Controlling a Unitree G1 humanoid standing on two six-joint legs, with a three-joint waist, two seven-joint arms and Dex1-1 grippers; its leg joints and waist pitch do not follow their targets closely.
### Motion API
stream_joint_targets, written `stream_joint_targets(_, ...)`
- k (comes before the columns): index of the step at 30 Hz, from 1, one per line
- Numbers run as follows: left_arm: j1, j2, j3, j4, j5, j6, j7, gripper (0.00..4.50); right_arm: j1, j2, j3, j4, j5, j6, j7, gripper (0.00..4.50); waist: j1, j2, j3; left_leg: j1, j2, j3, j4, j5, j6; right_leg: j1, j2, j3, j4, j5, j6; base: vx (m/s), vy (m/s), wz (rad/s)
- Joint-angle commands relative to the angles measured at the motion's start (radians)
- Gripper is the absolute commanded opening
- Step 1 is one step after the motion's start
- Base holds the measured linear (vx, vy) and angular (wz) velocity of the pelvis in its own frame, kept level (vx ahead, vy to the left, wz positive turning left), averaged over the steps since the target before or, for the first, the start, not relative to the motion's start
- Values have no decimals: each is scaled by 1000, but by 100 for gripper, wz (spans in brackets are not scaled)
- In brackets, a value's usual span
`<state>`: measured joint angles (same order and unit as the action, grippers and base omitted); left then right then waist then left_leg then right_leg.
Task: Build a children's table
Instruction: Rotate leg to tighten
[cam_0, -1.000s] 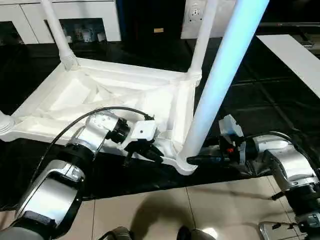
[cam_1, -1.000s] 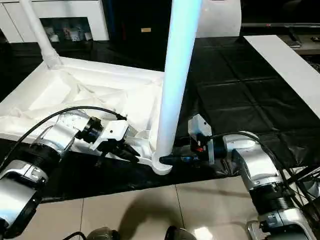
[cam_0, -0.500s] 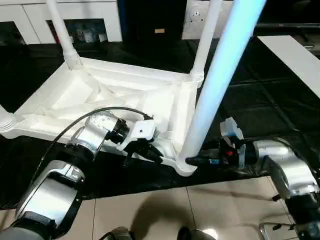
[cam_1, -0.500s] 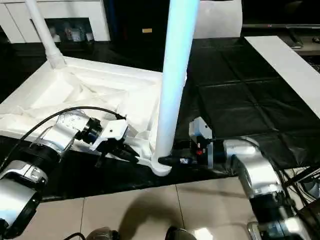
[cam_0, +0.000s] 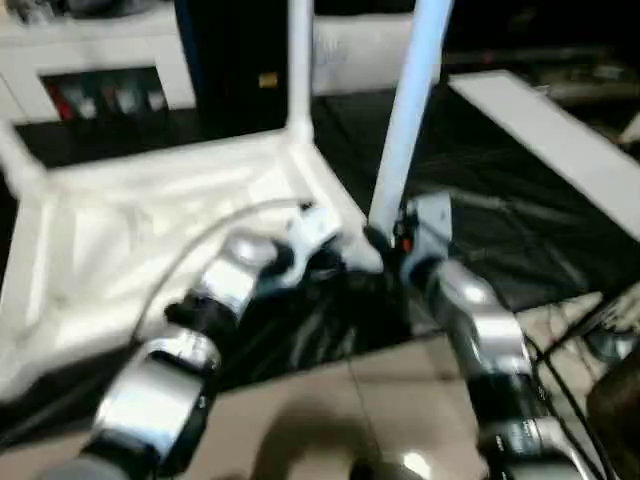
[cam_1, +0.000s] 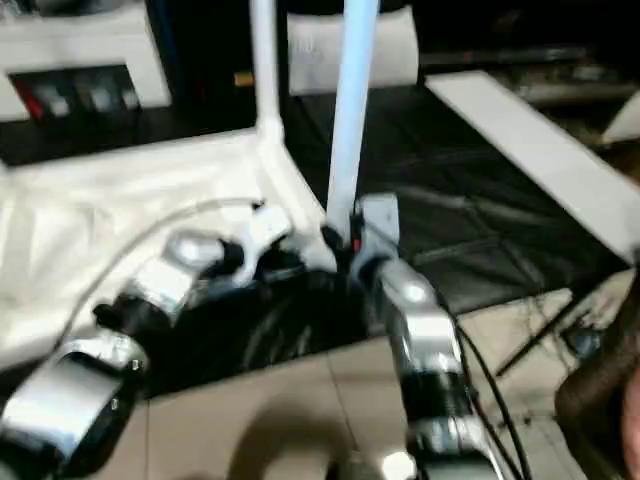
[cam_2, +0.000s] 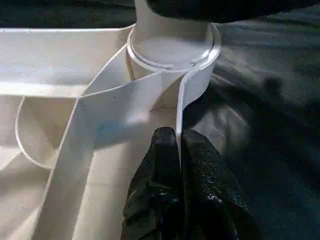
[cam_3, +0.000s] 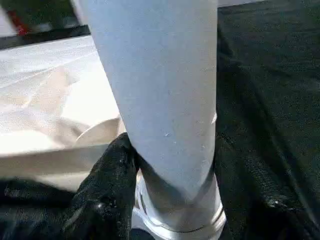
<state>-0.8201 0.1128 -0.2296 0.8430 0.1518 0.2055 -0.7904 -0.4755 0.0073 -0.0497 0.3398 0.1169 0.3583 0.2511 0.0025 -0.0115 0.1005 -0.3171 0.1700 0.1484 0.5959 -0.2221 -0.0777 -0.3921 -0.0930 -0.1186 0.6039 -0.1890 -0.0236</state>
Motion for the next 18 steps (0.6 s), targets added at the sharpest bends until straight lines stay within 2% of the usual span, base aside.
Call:
stream_joint_targets(1, -41, -71, -1, -22, 3, -25, 111, 0, -30, 134, 102, 66, 61, 2, 55, 192, 17, -4, -62, -37, 22, -16, -70, -78, 52, 54, -84, 66, -134, -678, 3, 78, -28, -16)
stream_joint_targets(2, -39, -67, -5, -24, 12, -26, 116, 0, -37, 142, 90, 71, 56, -8, 47, 192, 12, 0, -69, -36, 32, -18, -74, -63, 52, 50, -72, 65, -119, -543, -37, 0, 0, 0)
stream_joint_targets(3, -37, -62, -8, -27, 15, -23, 115, 0, -38, 143, 84, 70, 51, -14, 46, 247, 0, -1, -79, -37, 47, -18, -74, -21, 71, 50, -54, 65, -82, -216, -152, 0, 0, 0)
stream_joint_targets(4, -37, -62, -8, -27, 15, -23, 115, 0, -38, 143, 84, 70, 51, -14, 46, 247, 0, 0, -78, -37, 49, -16, -74, -28, 82, 51, -53, 64, -80, -181, -181, 0, 0, 0)
stream_joint_targets(5, -30, -48, -13, -35, 20, -28, 103, 0, -29, 132, 85, 57, 42, -21, 63, 268, -2, -1, -71, -34, 47, -9, -73, -79, 96, 46, -57, 65, -89, -200, -213, 0, 0, 0)
stream_joint_targets(7, -11, -10, -18, -52, 20, -39, 61, 0, 9, 84, 96, 5, 38, -40, 129, 289, 2, -4, -71, -36, 42, -5, -72, -113, 103, 51, -61, 64, -97, -255, -213, 0, 0, 0)
stream_joint_targets(10, 4, 26, -20, -59, 16, -63, 16, 0, 48, 29, 101, -46, 56, -55, 190, 302, 3, -3, -71, -42, 45, -7, -75, -93, 122, 58, -61, 63, -98, -242, -199, 0, 0, 0)
stream_joint_targets(11, 6, 31, -20, -59, 16, -66, 10, 0, 53, 21, 102, -53, 59, -56, 198, 314, 0, -2, -73, -45, 47, -8, -75, -81, 129, 59, -63, 63, -94, -219, -206, 0, 0, 0)
stream_joint_targets(12, 18, 63, -28, -62, 13, -103, -38, 0, 87, -29, 98, -96, 72, -69, 257, 326, -2, -2, -72, -44, 45, -7, -73, -82, 137, 59, -60, 62, -99, -215, -206, 0, 0, 0)
stream_joint_targets(13, 21, 82, -32, -61, 12, -118, -67, 0, 105, -61, 96, -122, 82, -72, 298, 332, -8, -6, -74, -49, 47, -7, -72, -72, 146, 61, -62, 64, -94, -196, -214, 0, 0, 0)
stream_joint_targets(14, 26, 101, -39, -61, 12, -143, -99, 0, 123, -93, 94, -147, 90, -76, 335, 337, -6, -3, -75, -48, 46, -7, -70, -66, 152, 60, -62, 62, -95, -192, -217, 0, 0, 0)
stream_joint_targets(15, 30, 119, -45, -63, 9, -158, -138, 0, 139, -128, 89, -173, 103, -74, 374, 358, -5, -5, -81, -53, 47, -7, -65, -30, 167, 63, -62, 65, -87, -143, -224, 0, 0, 0)
stream_joint_targets(16, 34, 137, -52, -64, 7, -175, -173, 0, 153, -159, 83, -197, 114, -71, 414, 358, -2, -3, -82, -54, 49, -7, -64, -9, 177, 62, -62, 65, -84, -115, -230, 0, 0, 0)
stream_joint_targets(17, 36, 146, -56, -65, 5, -185, -192, 0, 161, -176, 78, -209, 119, -69, 435, 358, 1, -3, -81, -51, 54, -6, -63, 18, 194, 57, -60, 65, -79, -69, -244, 0, 0, 0)
stream_joint_targets(18, 41, 163, -66, -67, -1, -211, -242, 0, 171, -208, 70, -224, 127, -72, 476, 377, 4, -2, -78, -48, 57, -5, -64, 20, 199, 53, -59, 65, -77, -63, -253, 0, 0, 0)
